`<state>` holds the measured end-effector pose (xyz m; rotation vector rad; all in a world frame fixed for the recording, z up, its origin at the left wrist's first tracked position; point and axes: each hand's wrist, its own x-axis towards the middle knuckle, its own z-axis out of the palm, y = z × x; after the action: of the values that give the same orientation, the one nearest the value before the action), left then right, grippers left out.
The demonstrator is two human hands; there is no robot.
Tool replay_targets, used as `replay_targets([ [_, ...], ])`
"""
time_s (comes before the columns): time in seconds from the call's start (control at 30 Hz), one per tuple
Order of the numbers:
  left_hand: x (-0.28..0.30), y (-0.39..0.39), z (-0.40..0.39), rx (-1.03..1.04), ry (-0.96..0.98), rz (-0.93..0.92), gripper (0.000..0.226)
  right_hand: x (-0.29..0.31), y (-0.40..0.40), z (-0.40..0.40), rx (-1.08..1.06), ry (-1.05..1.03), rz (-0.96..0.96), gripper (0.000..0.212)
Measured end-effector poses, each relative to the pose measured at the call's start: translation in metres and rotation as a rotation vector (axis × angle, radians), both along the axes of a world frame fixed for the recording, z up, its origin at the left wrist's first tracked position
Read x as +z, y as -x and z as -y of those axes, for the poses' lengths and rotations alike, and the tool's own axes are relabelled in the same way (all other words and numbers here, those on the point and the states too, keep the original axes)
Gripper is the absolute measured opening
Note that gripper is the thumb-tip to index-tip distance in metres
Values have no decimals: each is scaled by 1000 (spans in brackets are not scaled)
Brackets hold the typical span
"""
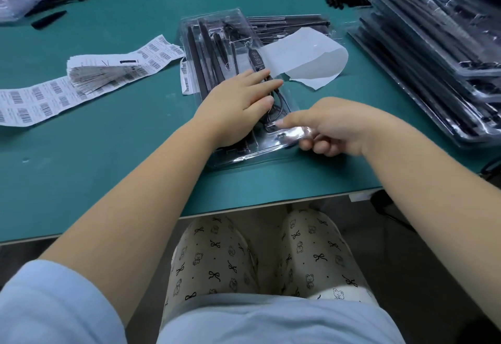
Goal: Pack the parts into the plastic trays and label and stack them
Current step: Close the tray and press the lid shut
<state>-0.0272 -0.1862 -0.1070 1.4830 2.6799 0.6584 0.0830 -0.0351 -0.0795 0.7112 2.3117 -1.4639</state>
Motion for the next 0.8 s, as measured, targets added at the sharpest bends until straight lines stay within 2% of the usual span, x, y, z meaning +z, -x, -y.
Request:
replay_targets([
  [0.07,1,-1,1,-3,-31,4,48,-1,0,0,8,147,61,27],
  [0.23,1,-2,1,27,-57,17,57,2,4,8,-27,221,130,20],
  [0.63,4,-5,-9,87,-134,-4,46,-2,-4,10,-191,244,-104,28],
  [0.73,7,-15,-7,213,-203,-193,42,-1,-6,11,-206,245,-221,26],
  [0.8,12,-18,-6,314,-232,-189,39,6,-6,8,-223,195,-268,29],
])
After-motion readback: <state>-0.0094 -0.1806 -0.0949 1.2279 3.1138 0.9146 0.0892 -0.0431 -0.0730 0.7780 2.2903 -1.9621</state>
